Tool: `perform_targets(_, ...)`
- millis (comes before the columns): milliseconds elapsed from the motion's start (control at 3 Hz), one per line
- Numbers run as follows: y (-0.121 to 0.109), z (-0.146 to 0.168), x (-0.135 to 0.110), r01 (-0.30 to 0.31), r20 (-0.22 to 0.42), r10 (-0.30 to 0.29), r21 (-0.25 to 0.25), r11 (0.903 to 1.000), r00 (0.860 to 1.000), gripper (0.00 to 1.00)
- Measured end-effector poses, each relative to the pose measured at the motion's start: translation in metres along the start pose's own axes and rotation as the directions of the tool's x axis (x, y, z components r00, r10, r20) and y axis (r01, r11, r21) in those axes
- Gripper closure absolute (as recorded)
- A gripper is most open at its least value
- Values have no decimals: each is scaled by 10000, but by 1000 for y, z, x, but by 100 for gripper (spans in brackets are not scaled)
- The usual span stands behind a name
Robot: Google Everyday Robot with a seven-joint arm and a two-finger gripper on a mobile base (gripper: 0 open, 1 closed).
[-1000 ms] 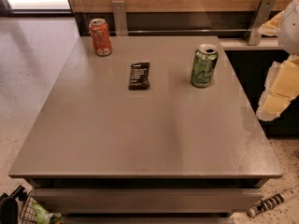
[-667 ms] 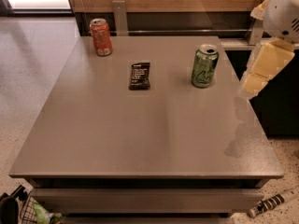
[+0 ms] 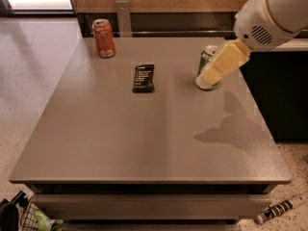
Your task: Knock coke can over
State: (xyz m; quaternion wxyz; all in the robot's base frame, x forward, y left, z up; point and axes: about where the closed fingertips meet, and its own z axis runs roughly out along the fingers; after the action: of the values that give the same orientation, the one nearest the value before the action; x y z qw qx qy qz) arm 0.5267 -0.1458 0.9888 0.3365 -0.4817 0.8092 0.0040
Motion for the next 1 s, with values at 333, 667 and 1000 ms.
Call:
perform_targets(333,2,31,-47,-727,2016,786,-366,9967,9763,0)
perform_targets(667,-48,37,-120,-1308,4577,883,619,9895,8847,0)
perform_targets(1000,-73,27,-141,-1649,5280,742,1268,9781,8460,0)
